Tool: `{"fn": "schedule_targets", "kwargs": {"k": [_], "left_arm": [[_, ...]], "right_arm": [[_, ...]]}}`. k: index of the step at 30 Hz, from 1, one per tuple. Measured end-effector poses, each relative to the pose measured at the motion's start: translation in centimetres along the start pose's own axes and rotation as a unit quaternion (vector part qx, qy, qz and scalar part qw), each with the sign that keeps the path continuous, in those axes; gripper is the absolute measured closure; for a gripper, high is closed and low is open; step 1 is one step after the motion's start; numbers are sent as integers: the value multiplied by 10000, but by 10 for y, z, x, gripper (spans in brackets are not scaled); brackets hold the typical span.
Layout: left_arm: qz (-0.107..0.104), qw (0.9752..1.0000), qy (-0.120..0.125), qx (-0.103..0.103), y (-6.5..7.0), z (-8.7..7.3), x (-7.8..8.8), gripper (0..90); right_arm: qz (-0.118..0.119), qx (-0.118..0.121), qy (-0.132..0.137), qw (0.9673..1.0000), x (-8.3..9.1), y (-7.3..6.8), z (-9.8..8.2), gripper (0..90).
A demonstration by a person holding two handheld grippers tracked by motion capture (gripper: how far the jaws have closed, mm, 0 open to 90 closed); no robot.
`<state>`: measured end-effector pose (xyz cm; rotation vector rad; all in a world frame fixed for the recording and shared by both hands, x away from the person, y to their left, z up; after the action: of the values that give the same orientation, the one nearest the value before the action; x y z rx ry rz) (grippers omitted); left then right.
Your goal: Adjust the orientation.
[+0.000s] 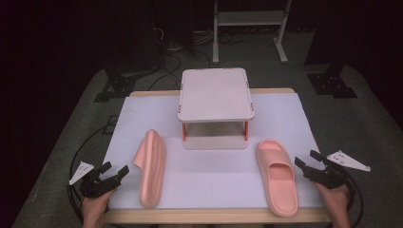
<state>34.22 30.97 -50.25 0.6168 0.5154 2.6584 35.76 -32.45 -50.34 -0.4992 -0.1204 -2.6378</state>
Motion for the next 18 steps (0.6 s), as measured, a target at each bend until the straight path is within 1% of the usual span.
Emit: {"fn": "schedule_targets", "kwargs": {"k": [6, 8, 10, 11, 12, 13, 15, 16, 17, 18], "left_arm": [[34, 9996, -215, -176, 6, -5, -6, 98], [91, 9990, -343, -266, 7, -7, -8, 101], [99, 9985, -431, -329, 9, -8, -10, 108], [107, 9985, -447, -299, 10, -8, -12, 139], [107, 9985, -447, -299, 10, -8, -12, 143], [87, 9981, -505, -331, 11, -8, -12, 143], [23, 9979, -546, -347, 13, -8, -14, 227], [14, 9976, -586, -376, 13, -8, -15, 227], [22, 9975, -595, -375, 13, -7, -17, 232], [-13, 9974, -629, -352, 14, -7, -18, 250]], "right_arm": [[11, 13, 33, 10000, 1, -1, 1, 236], [-10, 5, 60, 10000, 1, 0, 2, 236], [-15, -5, 77, 10000, 2, 0, 3, 236], [-8, -6, 82, 10000, 2, 0, 3, 236], [-8, -6, 82, 10000, 2, 0, 3, 236], [-5, -2, 87, 10000, 2, -1, 3, 235], [9, 29, 66, 10000, 1, -2, 3, 235], [9, 29, 66, 10000, 1, -2, 3, 235], [12, 32, 72, 10000, 0, -2, 3, 236], [17, 34, 75, 10000, 0, -3, 3, 236]]}}
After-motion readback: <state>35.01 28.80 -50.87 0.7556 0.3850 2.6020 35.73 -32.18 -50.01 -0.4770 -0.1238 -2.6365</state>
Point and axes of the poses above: each handheld gripper's, and its own axes: x roughly backward along the jaws, z roughly out of its top, y roughly to its right, the point moved 9 cm from there along -x, roughly forward along the jaws, and after that the axes turned 9 degrees about x, right-handed, at the moved point
